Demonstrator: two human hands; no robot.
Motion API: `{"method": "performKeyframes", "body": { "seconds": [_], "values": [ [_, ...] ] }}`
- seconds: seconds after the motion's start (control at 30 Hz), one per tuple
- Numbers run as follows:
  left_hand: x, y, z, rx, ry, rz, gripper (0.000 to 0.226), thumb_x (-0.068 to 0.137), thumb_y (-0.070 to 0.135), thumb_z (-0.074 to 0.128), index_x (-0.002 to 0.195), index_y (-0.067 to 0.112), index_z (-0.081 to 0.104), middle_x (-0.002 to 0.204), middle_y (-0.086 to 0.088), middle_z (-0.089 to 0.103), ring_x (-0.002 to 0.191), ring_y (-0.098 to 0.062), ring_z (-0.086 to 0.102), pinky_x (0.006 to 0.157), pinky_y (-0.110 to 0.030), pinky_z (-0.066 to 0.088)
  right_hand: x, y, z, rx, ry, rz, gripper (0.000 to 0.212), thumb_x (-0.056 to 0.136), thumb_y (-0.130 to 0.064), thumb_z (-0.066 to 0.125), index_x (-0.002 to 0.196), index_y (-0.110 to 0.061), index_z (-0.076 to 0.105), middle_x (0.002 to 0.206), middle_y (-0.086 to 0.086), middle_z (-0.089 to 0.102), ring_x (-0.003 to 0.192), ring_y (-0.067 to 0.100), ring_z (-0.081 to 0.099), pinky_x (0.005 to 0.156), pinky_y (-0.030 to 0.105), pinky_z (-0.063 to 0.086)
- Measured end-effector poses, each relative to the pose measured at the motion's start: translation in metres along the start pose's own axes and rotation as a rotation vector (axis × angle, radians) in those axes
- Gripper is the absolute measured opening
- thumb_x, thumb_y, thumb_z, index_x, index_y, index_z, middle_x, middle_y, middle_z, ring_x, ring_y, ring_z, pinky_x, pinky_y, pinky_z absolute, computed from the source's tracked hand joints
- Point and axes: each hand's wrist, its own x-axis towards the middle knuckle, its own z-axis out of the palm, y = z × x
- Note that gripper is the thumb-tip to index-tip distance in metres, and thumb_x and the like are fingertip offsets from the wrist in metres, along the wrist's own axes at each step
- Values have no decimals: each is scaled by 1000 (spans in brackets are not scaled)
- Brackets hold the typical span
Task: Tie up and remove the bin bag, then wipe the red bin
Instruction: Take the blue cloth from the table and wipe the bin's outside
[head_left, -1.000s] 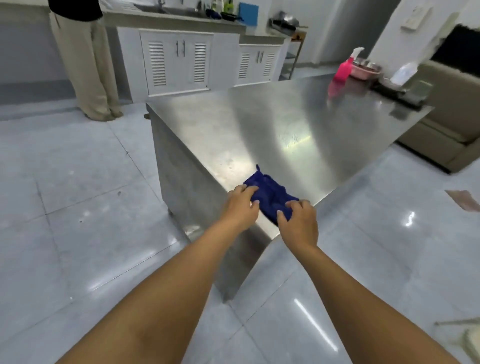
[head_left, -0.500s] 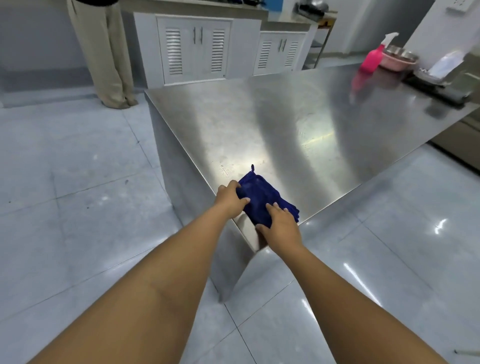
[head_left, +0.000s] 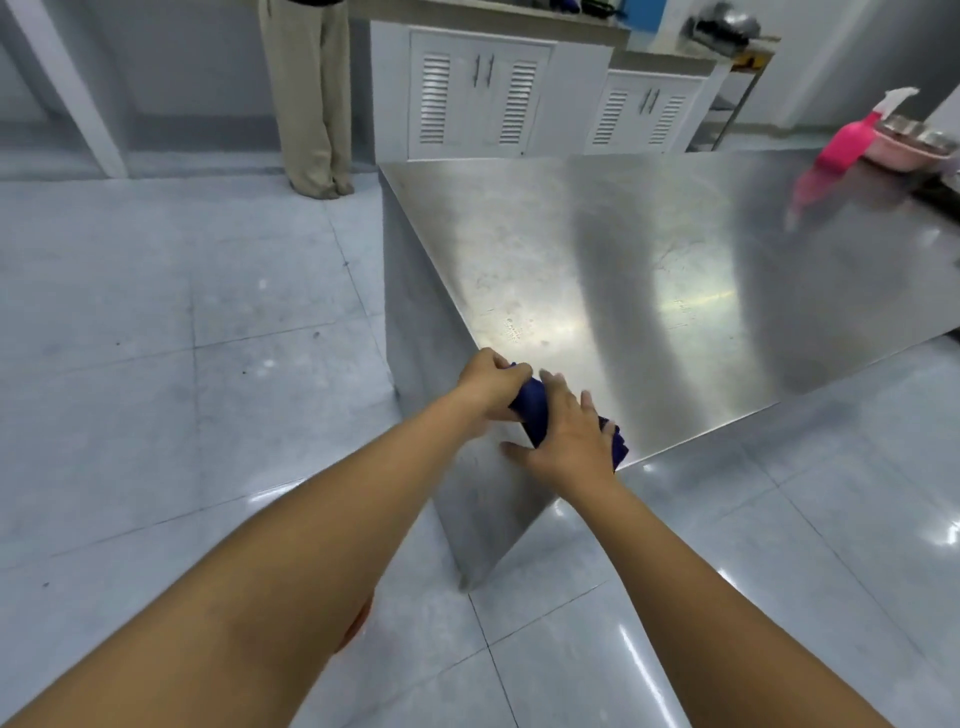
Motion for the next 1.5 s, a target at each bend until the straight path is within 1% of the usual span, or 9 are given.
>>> {"method": "performKeyframes", "body": {
  "seconds": [0.17, 0.33, 0.5, 0.83, 0.97, 1.07, 1.23, 1.37, 1.5],
  "values": [
    [-18, 13, -50, 105, 87, 101, 21, 81, 18, 57, 67, 18, 41, 83, -11, 58, 89, -33, 63, 78, -43, 58, -3, -47, 18, 348, -1, -111, 66, 82, -5, 42, 135, -43, 34, 92, 1, 66, 74, 21, 61, 63, 32, 50],
    [-40, 9, -104, 108, 70, 95, 14, 82, 16, 60, 85, 12, 48, 82, -10, 59, 73, -25, 64, 60, -34, 59, -22, -97, 34, 916, -287, 5, 37, 85, 0, 44, 103, -30, 57, 95, -2, 67, 90, 22, 63, 65, 27, 51],
    [-52, -47, -152, 48, 71, 69, 20, 87, 22, 58, 100, 10, 49, 88, -10, 63, 63, -22, 62, 58, -30, 56, -40, -102, 93, 1398, -439, 338, 35, 86, 2, 50, 113, -20, 59, 107, 11, 69, 95, 28, 66, 72, 38, 59],
    [-14, -366, -228, 654, 6, -132, 7, 78, 23, 61, 82, 18, 65, 90, -4, 69, 89, -24, 66, 80, -34, 53, -66, 1, 296, 1320, -308, 813, 31, 83, -10, 64, 112, -9, 54, 116, 19, 62, 105, 36, 59, 95, 53, 48],
    [23, -501, -227, 1079, -258, -252, 60, 72, 35, 68, 127, 19, 51, 128, -4, 55, 118, -26, 52, 98, -32, 45, -66, 52, 395, 1358, -299, 899, 27, 89, -12, 58, 114, -5, 51, 124, 21, 58, 107, 35, 56, 92, 49, 47],
    [56, -571, -218, 1326, -397, -244, 85, 76, 45, 63, 146, 29, 19, 154, -4, 27, 144, -33, 17, 116, -50, 14, -60, 81, 465, 1407, -389, 895, 12, 96, -16, 46, 94, -8, 55, 128, 27, 54, 120, 37, 50, 104, 46, 39],
    [100, -630, -206, 1137, -412, -194, 71, 85, 26, 52, 140, 51, 14, 141, -1, 43, 119, -28, 50, 102, -38, 43, -45, 110, 562, 1638, -388, 736, 42, 96, -26, 41, 137, -17, 45, 150, 21, 19, 139, 33, 31, 112, 45, 25],
    [119, -637, -202, 1068, -401, -119, 63, 87, 27, 44, 139, 51, 20, 148, 5, 38, 129, -29, 42, 110, -43, 34, -29, 124, 603, 1705, -331, 637, 47, 94, -43, 42, 128, -12, 50, 143, 12, 47, 100, 26, 62, 86, 42, 48],
    [118, -600, -208, 716, -293, -95, 54, 65, 18, 44, 117, 29, 55, 120, -5, 62, 106, -27, 58, 91, -41, 49, -21, 114, 603, 1832, -358, 587, 25, 89, -44, 47, 97, -25, 60, 136, 2, 49, 87, 17, 57, 73, 32, 47]
  ]
}}
